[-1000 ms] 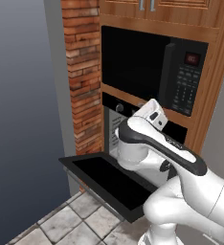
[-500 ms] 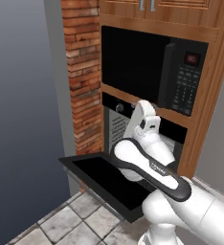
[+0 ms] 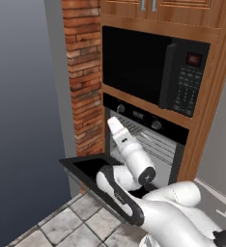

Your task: Place the fish on the rack of the oven, and slide the rack back inside. Close the oven door.

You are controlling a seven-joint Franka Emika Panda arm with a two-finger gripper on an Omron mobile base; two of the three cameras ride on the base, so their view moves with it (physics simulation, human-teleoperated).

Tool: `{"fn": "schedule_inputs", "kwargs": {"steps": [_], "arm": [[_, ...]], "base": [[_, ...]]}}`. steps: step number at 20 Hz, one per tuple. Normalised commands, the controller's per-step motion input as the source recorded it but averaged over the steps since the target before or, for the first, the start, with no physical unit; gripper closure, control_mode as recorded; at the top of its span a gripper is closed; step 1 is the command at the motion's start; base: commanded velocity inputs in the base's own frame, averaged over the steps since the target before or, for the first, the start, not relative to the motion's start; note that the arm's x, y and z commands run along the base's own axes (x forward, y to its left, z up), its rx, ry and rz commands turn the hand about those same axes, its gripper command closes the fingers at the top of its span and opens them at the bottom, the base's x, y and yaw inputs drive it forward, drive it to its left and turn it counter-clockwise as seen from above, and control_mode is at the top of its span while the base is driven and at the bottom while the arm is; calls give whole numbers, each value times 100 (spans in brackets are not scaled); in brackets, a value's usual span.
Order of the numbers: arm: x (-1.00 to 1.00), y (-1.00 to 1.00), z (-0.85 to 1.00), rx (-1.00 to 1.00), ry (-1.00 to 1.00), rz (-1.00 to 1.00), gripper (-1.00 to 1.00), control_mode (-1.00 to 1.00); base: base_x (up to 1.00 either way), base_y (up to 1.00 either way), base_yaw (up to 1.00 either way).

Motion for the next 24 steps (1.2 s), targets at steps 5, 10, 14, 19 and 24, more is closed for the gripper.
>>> {"fn": "schedule_inputs", "kwargs": {"steps": [5, 10, 14, 19, 24], "arm": [[-13, 62, 0, -91, 27, -22, -100, -100], [-25, 62, -16, -86, 35, -21, -100, -100], [-25, 73, -54, -76, 35, -21, -100, -100], [-24, 74, -74, -41, 14, -15, -100, -100], [-11, 35, -95, -17, 0, -7, -100, -100]], "base": [[0, 0, 0], [0, 0, 0], [0, 0, 0], [0, 0, 0], [0, 0, 0]]}}
